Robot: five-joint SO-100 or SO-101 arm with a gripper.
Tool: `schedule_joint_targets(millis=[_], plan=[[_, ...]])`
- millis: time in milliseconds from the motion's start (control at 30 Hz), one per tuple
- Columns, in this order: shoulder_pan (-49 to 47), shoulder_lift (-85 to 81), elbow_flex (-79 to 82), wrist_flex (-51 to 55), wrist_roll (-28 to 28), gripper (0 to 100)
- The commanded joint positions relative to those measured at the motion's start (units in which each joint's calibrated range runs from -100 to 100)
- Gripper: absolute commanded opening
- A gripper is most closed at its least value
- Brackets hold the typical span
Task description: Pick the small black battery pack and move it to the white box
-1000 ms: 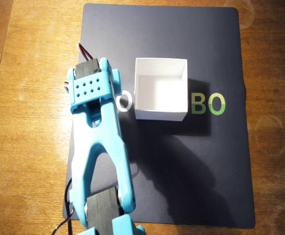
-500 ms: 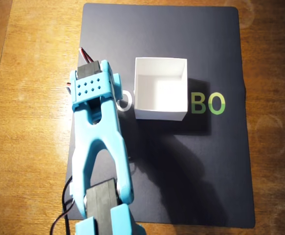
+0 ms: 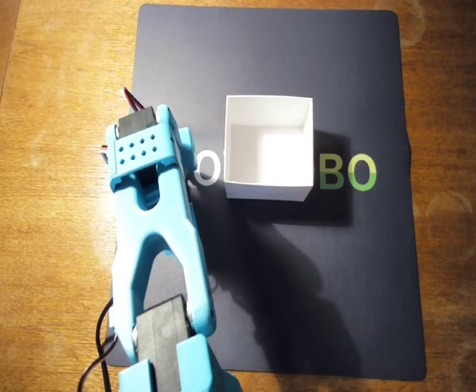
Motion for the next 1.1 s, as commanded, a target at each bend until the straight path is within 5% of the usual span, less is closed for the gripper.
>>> schedule_joint_targets(millis=[0, 1067], plan=[[0.0, -0.1, -2.5, -0.8, -0.1, 45], [1.7, 2.6, -2.4, 0.1, -6.9, 45]])
